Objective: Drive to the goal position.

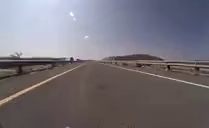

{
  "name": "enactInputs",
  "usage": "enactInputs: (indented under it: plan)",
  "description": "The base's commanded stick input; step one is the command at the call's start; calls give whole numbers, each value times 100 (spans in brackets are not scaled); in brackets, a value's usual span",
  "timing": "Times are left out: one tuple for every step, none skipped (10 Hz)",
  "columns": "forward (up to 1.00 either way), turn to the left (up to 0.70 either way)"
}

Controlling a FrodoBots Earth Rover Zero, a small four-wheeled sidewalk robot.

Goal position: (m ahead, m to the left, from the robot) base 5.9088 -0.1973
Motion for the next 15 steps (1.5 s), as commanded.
enactInputs:
  plan:
    - [100, 0]
    - [100, 0]
    - [100, 0]
    - [100, 0]
    - [100, 0]
    - [100, 0]
    - [100, 0]
    - [100, 0]
    - [100, 0]
    - [100, 0]
    - [100, 0]
    - [100, 0]
    - [100, 0]
    - [100, 0]
    - [100, 0]
